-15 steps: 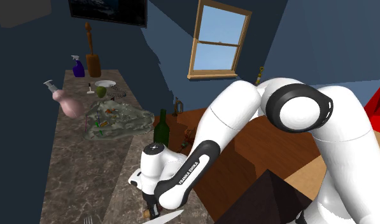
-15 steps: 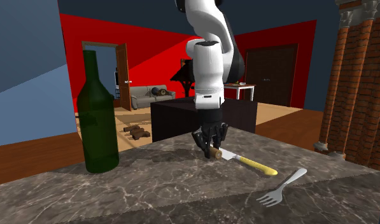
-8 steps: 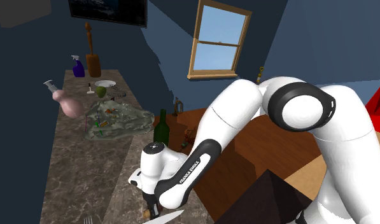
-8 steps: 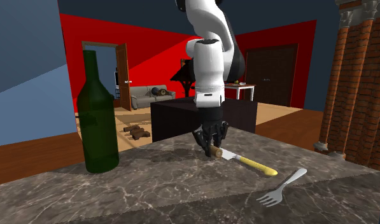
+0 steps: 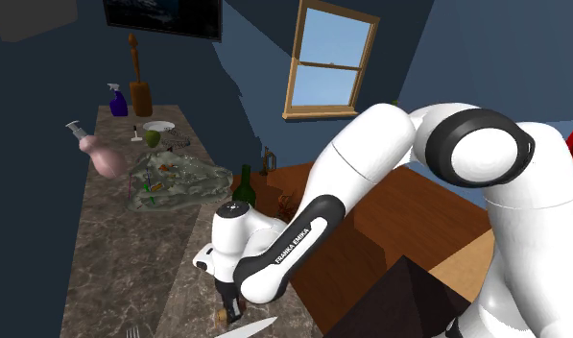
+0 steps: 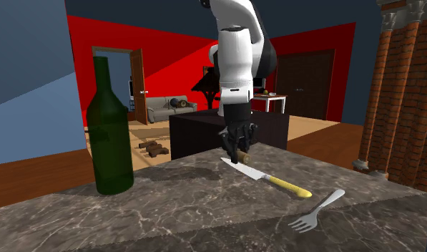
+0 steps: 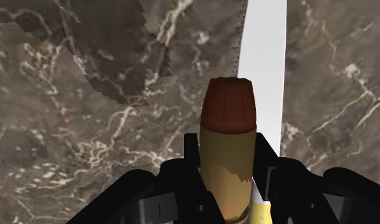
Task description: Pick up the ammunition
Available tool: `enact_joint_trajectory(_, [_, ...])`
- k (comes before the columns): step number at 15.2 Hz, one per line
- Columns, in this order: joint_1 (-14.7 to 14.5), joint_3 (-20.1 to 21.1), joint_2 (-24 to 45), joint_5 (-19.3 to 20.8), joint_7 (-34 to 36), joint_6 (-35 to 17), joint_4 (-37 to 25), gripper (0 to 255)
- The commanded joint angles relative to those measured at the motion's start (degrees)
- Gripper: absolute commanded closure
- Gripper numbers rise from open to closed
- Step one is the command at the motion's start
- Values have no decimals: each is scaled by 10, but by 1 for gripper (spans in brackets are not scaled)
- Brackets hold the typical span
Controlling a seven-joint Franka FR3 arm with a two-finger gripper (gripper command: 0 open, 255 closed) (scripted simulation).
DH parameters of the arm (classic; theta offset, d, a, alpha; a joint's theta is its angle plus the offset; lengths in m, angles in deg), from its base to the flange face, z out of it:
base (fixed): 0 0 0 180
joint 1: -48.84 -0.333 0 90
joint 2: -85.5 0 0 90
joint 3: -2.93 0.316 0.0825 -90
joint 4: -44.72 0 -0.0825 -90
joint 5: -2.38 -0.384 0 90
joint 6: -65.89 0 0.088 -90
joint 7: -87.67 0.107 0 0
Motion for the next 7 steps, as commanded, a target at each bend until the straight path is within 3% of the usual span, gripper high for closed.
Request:
enact_joint_trajectory(1, [3, 4, -15, -3, -2, 11, 4, 255])
enact_joint_trajectory(7, [8, 11, -44, -10, -5, 33, 11, 255])
